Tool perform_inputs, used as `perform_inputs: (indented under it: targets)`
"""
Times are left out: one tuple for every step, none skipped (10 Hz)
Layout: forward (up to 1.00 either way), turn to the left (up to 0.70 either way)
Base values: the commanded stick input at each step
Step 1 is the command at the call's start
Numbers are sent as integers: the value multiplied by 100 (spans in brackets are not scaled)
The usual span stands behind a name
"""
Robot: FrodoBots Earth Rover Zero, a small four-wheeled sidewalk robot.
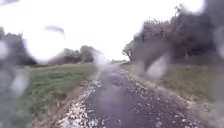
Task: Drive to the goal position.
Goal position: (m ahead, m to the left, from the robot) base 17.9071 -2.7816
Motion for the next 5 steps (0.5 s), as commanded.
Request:
perform_inputs:
  targets:
    - [70, 0]
    - [70, 0]
    - [70, 0]
    - [70, 0]
    - [70, 0]
